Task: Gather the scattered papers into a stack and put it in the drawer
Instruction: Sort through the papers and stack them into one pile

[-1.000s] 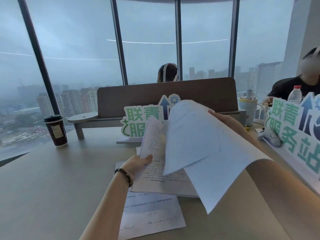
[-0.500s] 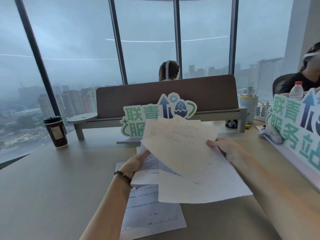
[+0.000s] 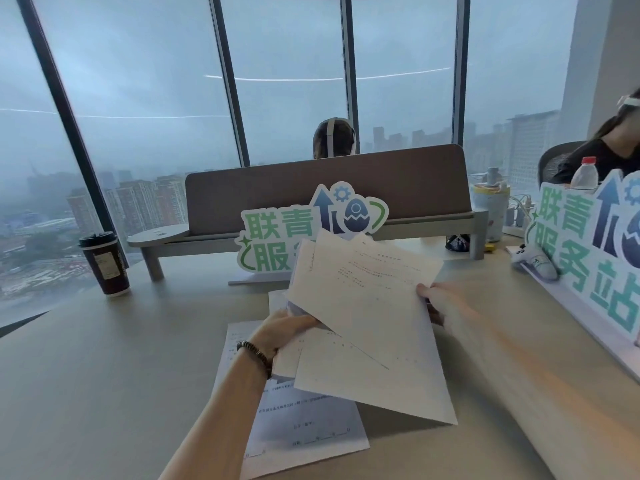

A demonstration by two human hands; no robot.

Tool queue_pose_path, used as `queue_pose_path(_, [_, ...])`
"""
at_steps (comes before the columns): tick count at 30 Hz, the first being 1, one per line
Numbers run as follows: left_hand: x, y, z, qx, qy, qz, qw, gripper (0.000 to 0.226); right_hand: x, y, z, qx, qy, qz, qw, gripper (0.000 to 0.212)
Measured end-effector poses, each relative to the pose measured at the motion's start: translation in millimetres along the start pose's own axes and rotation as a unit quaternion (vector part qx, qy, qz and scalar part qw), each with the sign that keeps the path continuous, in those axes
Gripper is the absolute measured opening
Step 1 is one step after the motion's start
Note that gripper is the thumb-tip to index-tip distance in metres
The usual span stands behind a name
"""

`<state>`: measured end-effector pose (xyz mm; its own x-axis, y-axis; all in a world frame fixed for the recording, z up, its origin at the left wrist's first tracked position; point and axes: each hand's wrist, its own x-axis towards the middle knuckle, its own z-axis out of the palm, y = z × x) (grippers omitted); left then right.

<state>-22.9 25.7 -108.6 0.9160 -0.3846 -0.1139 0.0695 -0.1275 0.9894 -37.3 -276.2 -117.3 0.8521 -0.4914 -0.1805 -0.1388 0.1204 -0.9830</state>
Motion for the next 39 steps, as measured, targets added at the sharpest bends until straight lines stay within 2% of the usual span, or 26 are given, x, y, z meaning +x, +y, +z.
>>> queue_pose_path(5, [4.0,-0.9,-0.2,-0.004,0.043,-0.005,0.999,0.013,2.8,0.1,-7.6,-0.01,-0.005,0.01,1.0,0.014])
queue_pose_path(8, [7.2,-2.6,-2.6,-0.012,0.063,0.003,0.998,0.013,1.8,-1.2,-10.1,-0.014,-0.018,0.015,1.0,0.013])
queue_pose_path(11, [6.2,-1.1,-1.0,-0.034,0.066,0.01,0.997,0.022,1.2,-1.3,-12.1,-0.013,-0.037,0.01,0.999,0.015])
queue_pose_path(17, [5.7,2.0,0.0,-0.003,0.08,0.005,0.997,0.045,-1.9,-1.8,-9.5,0.013,-0.054,-0.007,0.998,0.014])
queue_pose_path(19, [3.6,3.9,1.3,0.013,0.075,0.003,0.997,0.047,-1.5,-1.9,-6.7,0.027,-0.051,-0.013,0.998,0.015])
queue_pose_path(23, [-0.5,3.2,6.6,-0.027,0.029,0.021,0.999,0.033,-5.3,-4.0,0.5,0.088,-0.069,0.007,0.994,0.018])
queue_pose_path(26, [-1.8,1.0,8.7,-0.027,0.012,0.012,1.0,0.038,-10.0,-4.2,6.5,0.107,-0.073,0.017,0.991,0.014])
queue_pose_path(29, [-2.5,1.1,9.4,-0.019,0.011,0.012,1.0,0.03,-16.4,-3.7,11.8,0.062,-0.037,0.014,0.997,0.02])
queue_pose_path(31, [-3.5,1.5,10.3,-0.018,0.015,0.013,1.0,0.022,-20.3,-3.5,14.7,-0.012,-0.009,-0.015,1.0,0.03])
queue_pose_path(33, [-3.8,1.6,11.1,-0.017,0.022,0.016,0.999,0.022,-24.6,-3.3,17.2,-0.075,0.006,-0.047,0.996,0.03])
queue_pose_path(36, [-3.7,2.2,11.8,-0.028,0.03,0.021,0.999,0.027,-29.5,-5.1,21.7,-0.055,-0.057,-0.048,0.996,0.021])
queue_pose_path(39, [-6.0,3.6,12.0,-0.045,0.027,0.022,0.998,0.033,-40.4,-11.1,24.9,0.0,-0.109,-0.045,0.993,0.024])
